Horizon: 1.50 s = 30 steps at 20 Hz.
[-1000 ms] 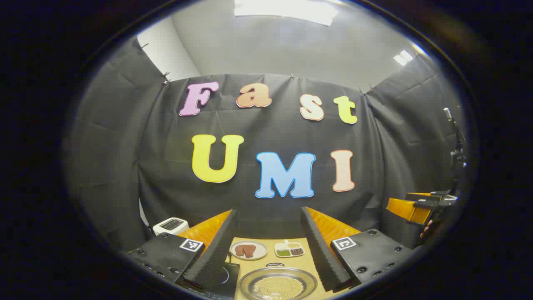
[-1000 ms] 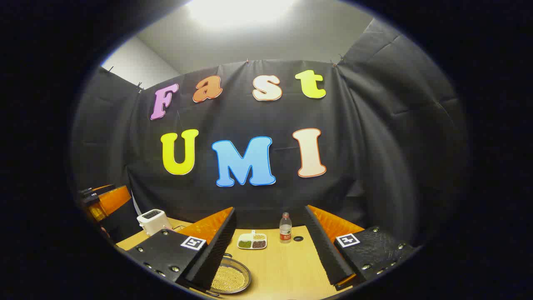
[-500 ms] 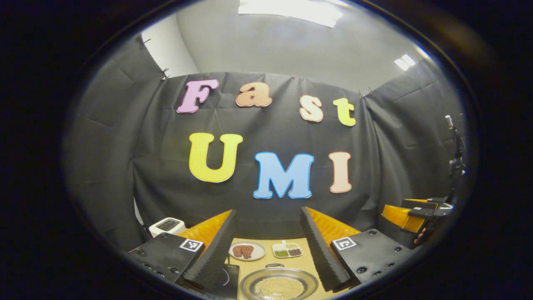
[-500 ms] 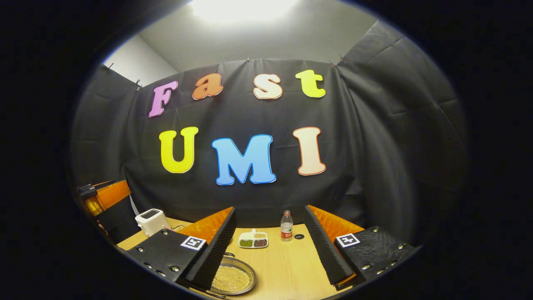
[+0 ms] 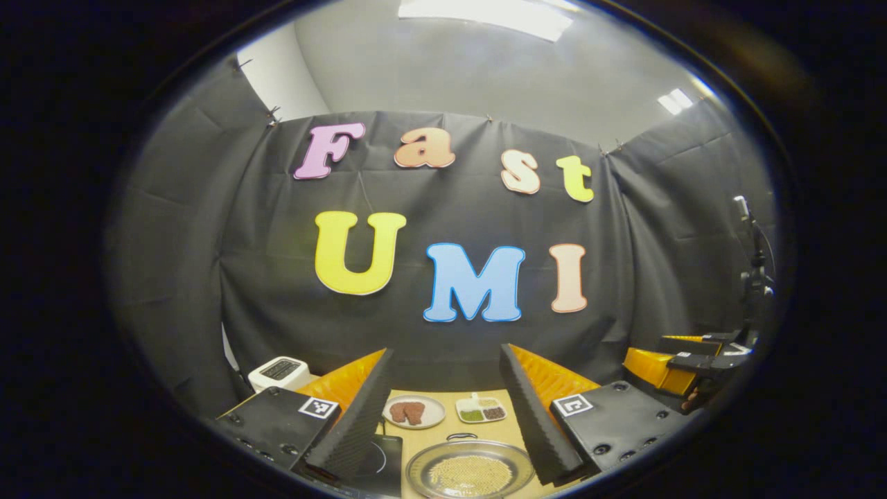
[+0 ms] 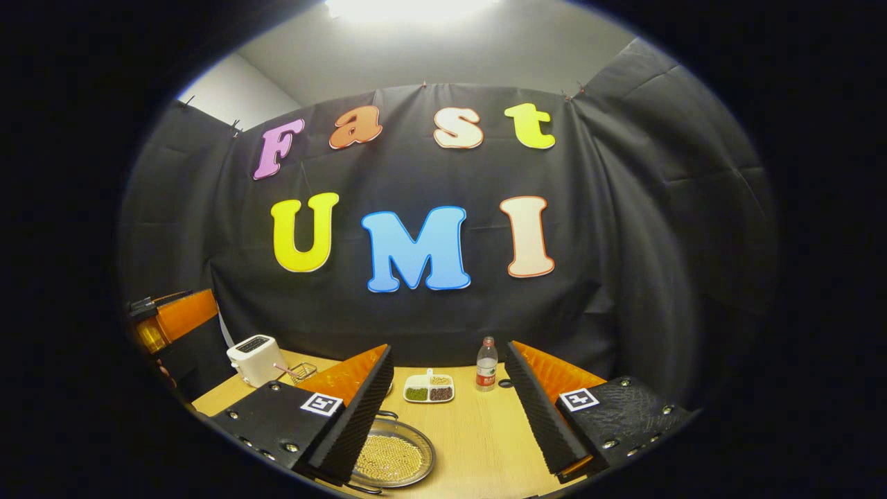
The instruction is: First push the handle of the pot to place it horizontally, then grasp the pot with both hands and set it on the induction cooktop.
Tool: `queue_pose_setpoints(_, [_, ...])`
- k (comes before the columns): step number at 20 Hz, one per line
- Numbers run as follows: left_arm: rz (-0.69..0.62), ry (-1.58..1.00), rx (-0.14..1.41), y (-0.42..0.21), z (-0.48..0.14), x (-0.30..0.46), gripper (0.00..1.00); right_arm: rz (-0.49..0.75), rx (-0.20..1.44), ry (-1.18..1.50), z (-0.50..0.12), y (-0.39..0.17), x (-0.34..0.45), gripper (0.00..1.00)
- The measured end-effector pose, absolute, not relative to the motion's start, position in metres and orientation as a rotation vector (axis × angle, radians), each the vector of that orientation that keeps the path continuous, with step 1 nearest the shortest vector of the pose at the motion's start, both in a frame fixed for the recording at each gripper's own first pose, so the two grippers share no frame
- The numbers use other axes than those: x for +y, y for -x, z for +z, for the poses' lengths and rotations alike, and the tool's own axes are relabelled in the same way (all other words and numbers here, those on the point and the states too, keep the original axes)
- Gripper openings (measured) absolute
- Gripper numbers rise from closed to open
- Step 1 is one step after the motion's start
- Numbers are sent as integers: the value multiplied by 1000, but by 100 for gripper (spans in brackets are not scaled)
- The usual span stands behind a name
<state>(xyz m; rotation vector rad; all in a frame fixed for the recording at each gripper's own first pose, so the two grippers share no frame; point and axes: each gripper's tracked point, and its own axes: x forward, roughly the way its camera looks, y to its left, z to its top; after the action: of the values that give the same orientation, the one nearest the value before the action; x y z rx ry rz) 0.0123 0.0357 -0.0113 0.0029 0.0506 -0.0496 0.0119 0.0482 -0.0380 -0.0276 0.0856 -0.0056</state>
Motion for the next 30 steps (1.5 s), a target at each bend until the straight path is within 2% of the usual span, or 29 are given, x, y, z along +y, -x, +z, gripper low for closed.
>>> queue_pose_setpoints(7, [-14, -15, 79, -8, -26, 53, 97, 85, 222, 43, -90, -16, 81, 98])
queue_pose_setpoints(9, [-7, -17, 81, -5, -28, 56, 97, 117, 262, 65, -108, -15, 93, 93])
queue_pose_setpoints(11, [2, -27, 85, -4, -30, 60, 97, 154, 301, 85, -124, -12, 106, 83])
queue_pose_setpoints(12, [7, -32, 87, -2, -30, 63, 97, 177, 325, 89, -134, -10, 114, 72])
queue_pose_setpoints(13, [13, -37, 88, -1, -31, 66, 97, 210, 360, 95, -143, -7, 123, 67])
queue_pose_setpoints(15, [28, -41, 87, 3, -31, 72, 97, 264, 423, 103, -164, -2, 137, 64])
queue_pose_setpoints(16, [35, -41, 87, 4, -31, 75, 95, 279, 451, 104, -173, 0, 143, 42])
queue_pose_setpoints(18, [45, -40, 90, 9, -30, 81, 95, 331, 527, 105, -195, 7, 158, 36])
queue_pose_setpoints(24, [82, -67, 93, 23, -34, 98, 97, 515, 831, 130, -269, 47, 199, 36])
queue_pose_setpoints(29, [126, -72, 96, 34, -36, 112, 95, 600, 968, 134, -308, 66, 225, 37])
queue_pose_setpoints(30, [135, -70, 98, 35, -36, 115, 95, 583, 997, 136, -312, 65, 224, 37])
